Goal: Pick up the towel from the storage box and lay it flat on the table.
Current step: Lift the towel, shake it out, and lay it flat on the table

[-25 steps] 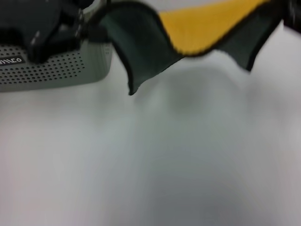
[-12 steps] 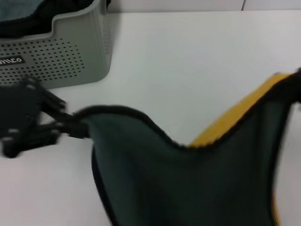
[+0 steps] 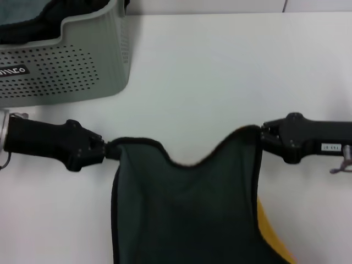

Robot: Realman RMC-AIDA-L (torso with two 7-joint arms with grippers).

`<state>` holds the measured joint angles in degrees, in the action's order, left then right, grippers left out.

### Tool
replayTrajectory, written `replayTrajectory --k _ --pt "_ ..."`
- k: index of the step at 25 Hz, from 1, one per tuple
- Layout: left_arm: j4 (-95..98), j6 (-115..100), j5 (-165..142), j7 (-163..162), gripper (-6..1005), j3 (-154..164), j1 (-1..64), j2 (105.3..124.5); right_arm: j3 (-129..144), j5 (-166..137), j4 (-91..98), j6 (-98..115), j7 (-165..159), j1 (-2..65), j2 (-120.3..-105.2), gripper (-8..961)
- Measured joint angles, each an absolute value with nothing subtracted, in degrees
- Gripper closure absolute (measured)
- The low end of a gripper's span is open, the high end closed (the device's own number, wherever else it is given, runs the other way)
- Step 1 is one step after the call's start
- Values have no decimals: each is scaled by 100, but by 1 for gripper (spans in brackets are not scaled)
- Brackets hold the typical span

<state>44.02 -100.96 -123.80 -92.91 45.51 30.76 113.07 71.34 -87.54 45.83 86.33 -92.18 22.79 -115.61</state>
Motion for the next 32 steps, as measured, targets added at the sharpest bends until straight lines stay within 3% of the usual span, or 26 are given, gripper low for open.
replayTrajectory --k 9,16,32 --pt "4472 -9084 -12515 -9656 922 4533 3073 11281 7133 -8805 4500 7753 -9152 2502 -11530 942" --pt "4435 -8579 -12716 -9754 918 4562 3256 11282 7172 -9041 4051 6952 -9090 3086 -11533 941" --pt "4403 -7783 -12984 -9870 909 4582 3442 11425 7198 -9328 3716 6171 -8873 3689 -11544 939"
